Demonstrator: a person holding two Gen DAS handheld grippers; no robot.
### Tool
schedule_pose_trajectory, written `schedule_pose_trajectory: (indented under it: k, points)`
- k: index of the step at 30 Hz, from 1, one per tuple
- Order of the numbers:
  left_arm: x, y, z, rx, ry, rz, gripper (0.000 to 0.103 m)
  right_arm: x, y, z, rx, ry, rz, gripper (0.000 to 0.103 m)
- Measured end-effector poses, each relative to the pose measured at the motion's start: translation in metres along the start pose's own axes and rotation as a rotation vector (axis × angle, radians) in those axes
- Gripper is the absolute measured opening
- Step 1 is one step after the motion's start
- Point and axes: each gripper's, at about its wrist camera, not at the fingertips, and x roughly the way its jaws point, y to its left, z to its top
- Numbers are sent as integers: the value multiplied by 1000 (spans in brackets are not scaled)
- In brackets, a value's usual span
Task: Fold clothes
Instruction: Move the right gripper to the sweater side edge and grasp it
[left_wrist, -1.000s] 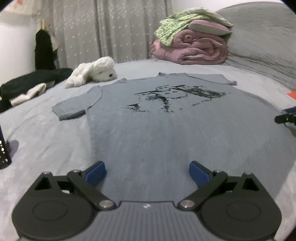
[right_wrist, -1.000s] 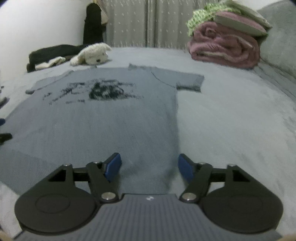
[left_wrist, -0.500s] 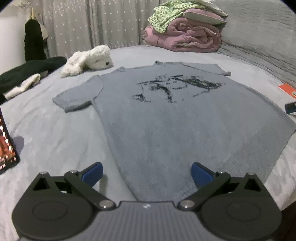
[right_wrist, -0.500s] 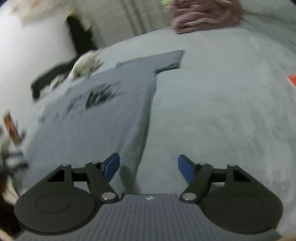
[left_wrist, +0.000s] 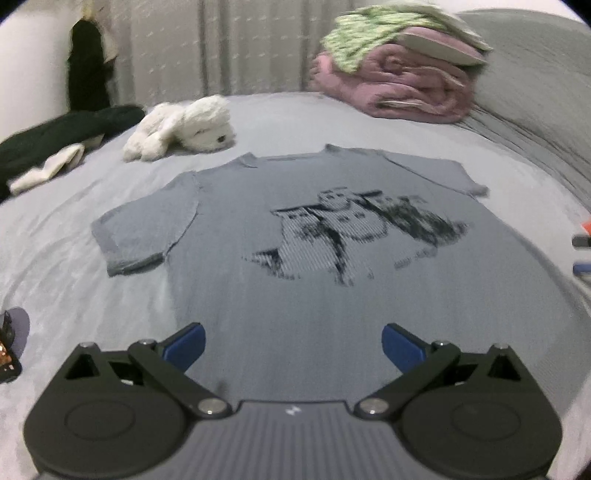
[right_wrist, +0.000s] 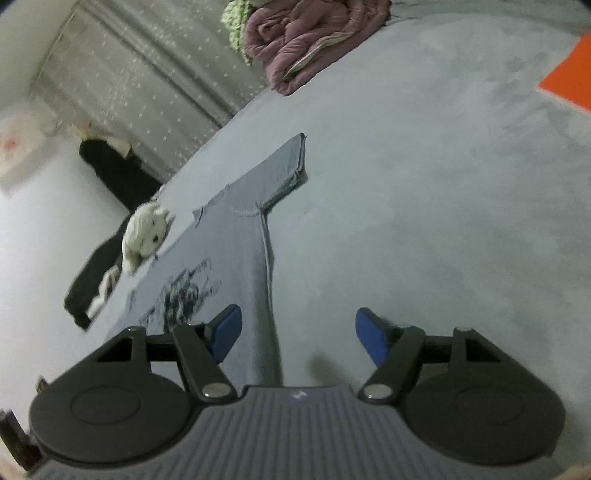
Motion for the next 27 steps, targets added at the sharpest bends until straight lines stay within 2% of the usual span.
schedule_pose_trajectory:
  k: [2, 5, 9, 11, 13, 17, 19, 27]
  points:
    - [12, -4, 13, -58, 23, 11, 102, 14, -1, 6, 46, -6, 11, 68]
    - [31, -8, 33, -118, 42, 17, 102, 35, -9, 18, 184, -36, 62, 62]
    - [53, -13, 44, -143, 7, 19, 102, 59, -22, 24, 378, -92, 133, 47]
    - [65, -16, 46, -139, 0, 34, 102, 66, -24, 28, 414, -108, 140, 45]
    - [74, -17, 52, -162, -1, 44, 102, 73, -21, 34, 415, -116, 143, 45]
    - [82, -15, 64, -246, -15, -6, 102, 91, -11, 46, 375, -116, 117, 45]
    - [85, -15, 67, -268, -18, -8, 102, 101, -4, 52, 340, -120, 112, 48]
    - [97, -12, 65, -248, -11, 26, 102, 133, 8, 71, 279, -147, 61, 47]
